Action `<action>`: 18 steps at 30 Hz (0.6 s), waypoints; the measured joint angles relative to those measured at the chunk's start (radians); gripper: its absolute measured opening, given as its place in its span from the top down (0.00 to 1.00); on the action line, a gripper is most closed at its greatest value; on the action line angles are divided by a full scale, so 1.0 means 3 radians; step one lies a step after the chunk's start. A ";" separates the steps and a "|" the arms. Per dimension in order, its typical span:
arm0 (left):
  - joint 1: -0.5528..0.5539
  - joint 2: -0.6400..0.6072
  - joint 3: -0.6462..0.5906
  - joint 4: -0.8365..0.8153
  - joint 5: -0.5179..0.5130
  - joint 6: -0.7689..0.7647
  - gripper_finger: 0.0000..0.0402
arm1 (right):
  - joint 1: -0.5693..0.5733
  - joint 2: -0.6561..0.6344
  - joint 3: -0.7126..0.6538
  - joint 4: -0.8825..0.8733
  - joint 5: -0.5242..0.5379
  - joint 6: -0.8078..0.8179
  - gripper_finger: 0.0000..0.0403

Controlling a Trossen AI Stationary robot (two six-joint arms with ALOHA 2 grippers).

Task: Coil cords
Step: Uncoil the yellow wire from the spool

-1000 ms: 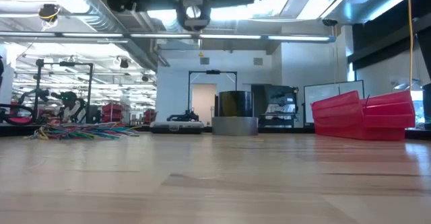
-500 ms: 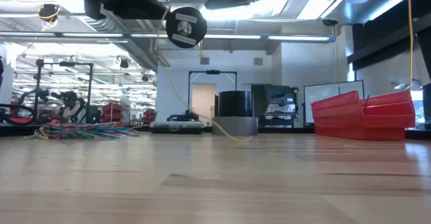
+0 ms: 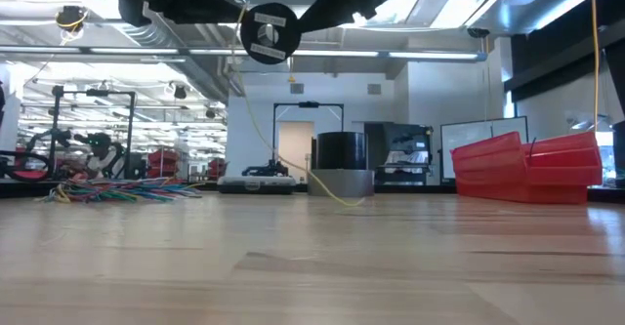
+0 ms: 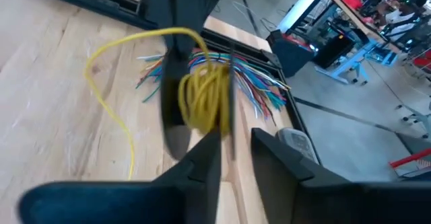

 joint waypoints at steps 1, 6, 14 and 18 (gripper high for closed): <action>0.0000 0.0000 0.0000 -0.0001 0.0000 0.0024 0.99 | 0.0001 -0.0003 0.0000 -0.0009 0.0000 -0.0007 0.81; -0.0001 0.0000 0.0000 -0.0014 -0.0001 -0.0038 0.99 | 0.0001 0.0009 0.0000 0.0040 -0.0023 -0.0109 0.94; 0.0001 0.0000 -0.0001 0.0005 -0.0196 -0.0541 0.96 | 0.0001 0.0045 0.0000 0.0149 0.0102 -0.0252 0.97; -0.0007 -0.0010 -0.0001 -0.0048 -0.0708 -0.0781 0.86 | 0.0006 0.0046 0.0000 0.0129 0.0426 -0.0255 0.99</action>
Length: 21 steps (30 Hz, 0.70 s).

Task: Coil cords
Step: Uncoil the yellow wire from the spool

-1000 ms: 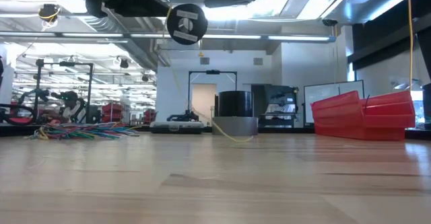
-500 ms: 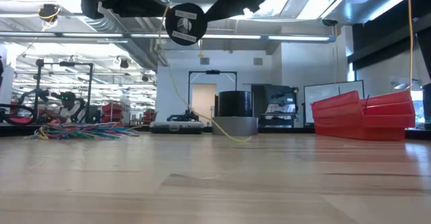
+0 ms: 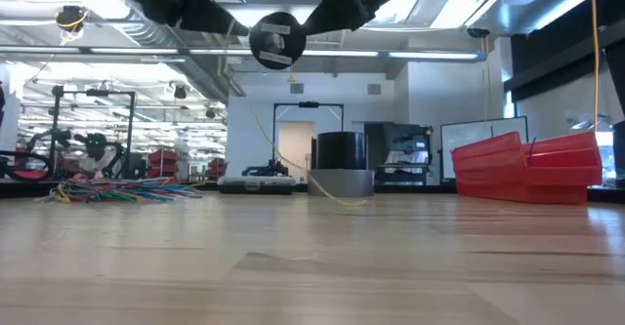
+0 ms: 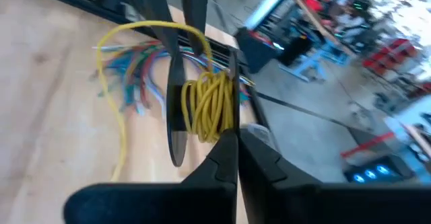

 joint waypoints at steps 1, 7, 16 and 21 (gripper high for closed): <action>-0.0011 -0.0011 0.0000 -0.0036 -0.0097 -0.0044 0.84 | 0.0000 0.0000 0.0000 -0.0003 0.0065 0.0002 0.98; -0.0033 -0.0207 0.0000 -0.0391 -0.0219 -0.0091 0.72 | 0.0003 0.0001 0.0000 -0.0062 0.0607 0.0030 0.99; 0.0282 -0.0116 0.0000 -0.0174 -0.0389 -0.0115 0.70 | -0.0053 0.0001 0.0000 -0.0105 0.1062 0.0381 0.99; 0.0418 0.0109 0.0000 0.0162 0.0202 -0.0403 0.70 | -0.0113 0.0001 0.0000 -0.0257 0.1063 0.0471 0.99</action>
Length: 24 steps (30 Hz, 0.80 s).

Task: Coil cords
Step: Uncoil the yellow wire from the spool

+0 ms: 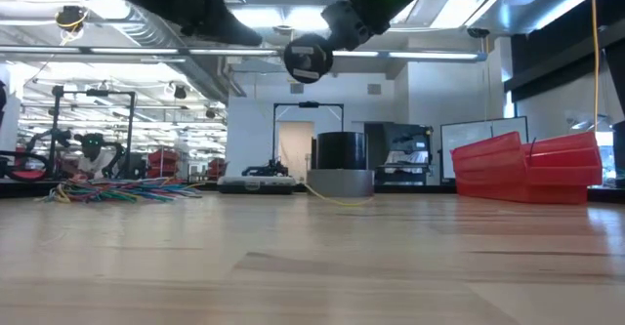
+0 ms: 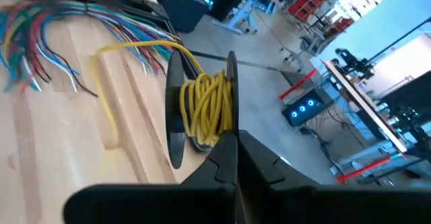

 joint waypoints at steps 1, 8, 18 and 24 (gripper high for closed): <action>0.0024 0.0044 0.0000 0.0092 0.0156 -0.0050 0.70 | -0.0024 0.0000 0.0000 -0.0018 -0.0001 -0.0001 0.99; 0.0262 0.0251 0.0000 0.0223 0.0131 -0.0320 0.70 | -0.0065 0.0000 -0.0018 -0.0104 -0.0001 0.0033 0.99; 0.0453 0.0563 0.0000 0.0375 0.0131 -0.0262 0.70 | -0.0065 0.0000 -0.0024 -0.0090 -0.0005 0.0035 1.00; 0.0471 0.0667 -0.0001 0.0447 0.0131 -0.0172 0.82 | -0.0065 0.0000 -0.0025 -0.0085 -0.0006 0.0035 1.00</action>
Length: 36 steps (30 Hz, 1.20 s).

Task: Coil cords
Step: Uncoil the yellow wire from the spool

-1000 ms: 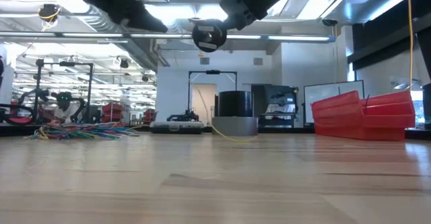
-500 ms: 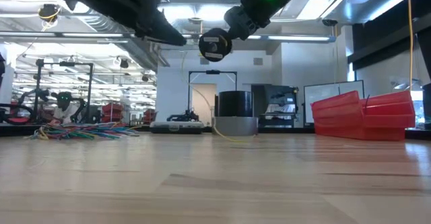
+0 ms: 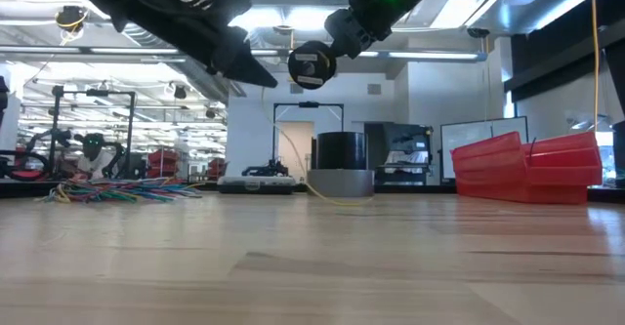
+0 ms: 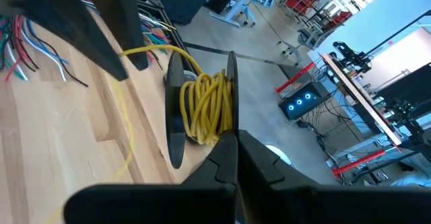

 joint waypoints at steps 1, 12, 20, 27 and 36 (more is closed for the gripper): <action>0.0007 0.0000 0.0000 -0.0005 0.0000 0.0030 0.86 | 0.0000 0.0000 0.0001 0.0001 -0.0001 0.0000 1.00; 0.0209 0.0240 0.0001 -0.0022 -0.0029 0.0041 0.99 | 0.0000 0.0000 0.0000 0.0334 -0.0482 0.0060 1.00; 0.0236 0.0797 0.0110 0.0335 0.0924 0.0145 0.99 | -0.0062 0.0000 -0.0001 0.0590 -0.0522 0.0025 1.00; -0.0234 0.1007 0.0521 0.0133 0.1537 0.0422 0.99 | -0.0181 0.0001 -0.0002 0.0312 -0.0474 0.0047 1.00; -0.0893 0.0095 0.0719 -0.0672 -0.0281 0.0552 1.00 | -0.0174 0.0006 -0.0004 -0.0127 -0.0308 0.0106 1.00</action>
